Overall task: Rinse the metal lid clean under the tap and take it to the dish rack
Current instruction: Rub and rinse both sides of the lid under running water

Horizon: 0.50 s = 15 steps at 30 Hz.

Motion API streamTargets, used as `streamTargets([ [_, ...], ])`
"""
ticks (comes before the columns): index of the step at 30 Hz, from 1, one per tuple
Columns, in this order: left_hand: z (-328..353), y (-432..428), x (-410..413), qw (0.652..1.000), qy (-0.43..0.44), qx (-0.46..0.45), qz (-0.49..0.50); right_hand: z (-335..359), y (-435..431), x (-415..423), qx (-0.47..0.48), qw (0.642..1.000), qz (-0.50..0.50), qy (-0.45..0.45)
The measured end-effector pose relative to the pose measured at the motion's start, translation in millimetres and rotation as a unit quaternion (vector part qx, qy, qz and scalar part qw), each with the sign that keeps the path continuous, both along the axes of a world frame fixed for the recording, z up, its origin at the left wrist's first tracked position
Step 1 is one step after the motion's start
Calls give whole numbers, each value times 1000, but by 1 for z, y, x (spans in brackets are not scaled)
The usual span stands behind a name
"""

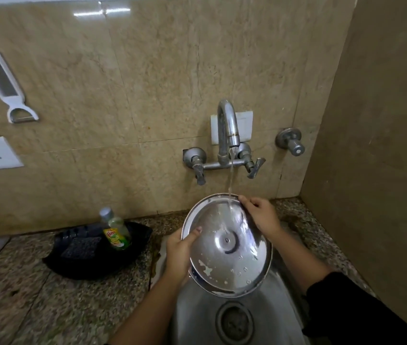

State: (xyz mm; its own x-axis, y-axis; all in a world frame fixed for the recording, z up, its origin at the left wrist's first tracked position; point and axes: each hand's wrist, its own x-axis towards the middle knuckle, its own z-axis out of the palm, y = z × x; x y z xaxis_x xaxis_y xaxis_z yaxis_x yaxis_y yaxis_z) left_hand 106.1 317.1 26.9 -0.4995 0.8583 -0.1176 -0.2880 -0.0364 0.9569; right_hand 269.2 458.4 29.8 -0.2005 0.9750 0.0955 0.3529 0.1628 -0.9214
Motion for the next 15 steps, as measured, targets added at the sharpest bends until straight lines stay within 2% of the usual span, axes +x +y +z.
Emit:
streamTargets([
  [2, 8, 3, 4, 999, 6, -15, -34, -3, 3, -2, 9, 1000, -23, -16],
  [5, 27, 12, 1, 990, 54, -62, -116, 17, 1, -14, 64, 991, 79, -83],
  [8, 33, 23, -6, 974, 117, -68, -180, 37, -6, -34, 173, 941, 201, -211],
  [10, 31, 25, -7, 974, 121, -62, -181, 41, -5, -38, 203, 921, 231, -241],
  [12, 27, 21, -5, 980, 101, -46, -167, 37, 2, -30, 137, 947, 229, -177],
  [15, 15, 17, -7, 992, 59, -48, -103, 28, 10, -8, 31, 988, 144, -34],
])
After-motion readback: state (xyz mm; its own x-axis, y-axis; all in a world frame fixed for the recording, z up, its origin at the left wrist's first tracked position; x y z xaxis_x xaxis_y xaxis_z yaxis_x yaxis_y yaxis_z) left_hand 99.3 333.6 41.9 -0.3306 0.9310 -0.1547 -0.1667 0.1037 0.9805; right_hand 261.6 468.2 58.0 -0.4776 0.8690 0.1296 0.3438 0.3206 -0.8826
